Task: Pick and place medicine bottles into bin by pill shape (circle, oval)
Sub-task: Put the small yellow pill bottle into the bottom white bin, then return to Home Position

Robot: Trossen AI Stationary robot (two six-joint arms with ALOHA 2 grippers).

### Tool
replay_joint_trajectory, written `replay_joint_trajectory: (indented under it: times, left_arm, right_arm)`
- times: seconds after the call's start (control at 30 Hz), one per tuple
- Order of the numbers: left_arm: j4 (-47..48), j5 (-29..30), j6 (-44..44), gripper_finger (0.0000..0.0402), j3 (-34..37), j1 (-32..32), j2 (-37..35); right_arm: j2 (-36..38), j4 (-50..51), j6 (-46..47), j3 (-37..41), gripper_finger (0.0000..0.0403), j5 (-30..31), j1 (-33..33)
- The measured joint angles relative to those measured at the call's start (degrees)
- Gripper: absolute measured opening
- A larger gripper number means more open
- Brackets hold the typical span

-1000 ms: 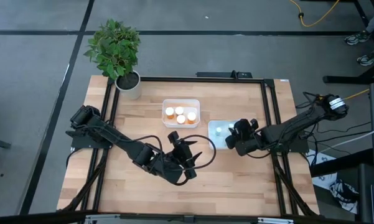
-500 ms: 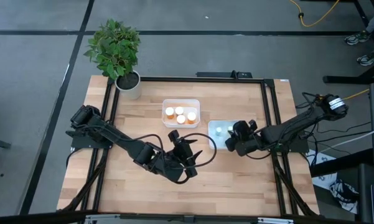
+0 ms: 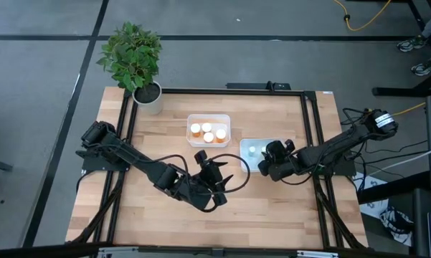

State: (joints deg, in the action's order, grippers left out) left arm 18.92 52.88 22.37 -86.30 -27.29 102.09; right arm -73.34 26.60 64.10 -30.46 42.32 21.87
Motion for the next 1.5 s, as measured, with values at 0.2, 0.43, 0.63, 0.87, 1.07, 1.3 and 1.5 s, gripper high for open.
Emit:
replay_joint_trajectory:
  times: [0.2, 0.43, 0.63, 0.87, 1.07, 1.3, 1.5]
  left_arm:
    - [0.0, 0.0, 0.0, 0.0204, 0.0, 0.0, 0.0]
    - [0.0, 0.0, 0.0, 0.0204, 0.0, 0.0, 0.0]
    - [0.0, 0.0, 0.0, 0.0204, 0.0, 0.0, 0.0]
    - [0.0, 0.0, 0.1, 0.0204, 0.0, 0.0, 0.0]
    - [0.0, 0.0, 0.1, 0.0204, 0.0, 0.0, 0.0]
    - [0.0, 0.0, 0.1, 0.0204, 0.0, 0.0, 0.0]
    - [0.0, 0.0, -1.6, 0.0204, 0.0, 0.0, 0.0]
  right_arm:
    - [-0.1, -0.1, 0.1, 0.0, 0.0119, 1.5, 0.0]
    - [-0.1, -0.1, 0.0, 0.0, 0.0131, 1.6, 0.0]
    - [-0.1, -0.1, 0.0, 0.0, 0.0161, 1.6, 0.0]
    - [0.0, -0.1, 0.0, 0.0, 0.0189, 1.1, 0.0]
    - [0.0, 0.0, -0.1, 0.0, 0.0187, 1.1, 0.0]
    - [0.0, 10.9, -0.1, -6.4, 0.0186, 1.1, 0.0]
    - [0.0, 22.4, -0.2, -16.8, 0.0183, -0.2, 0.5]
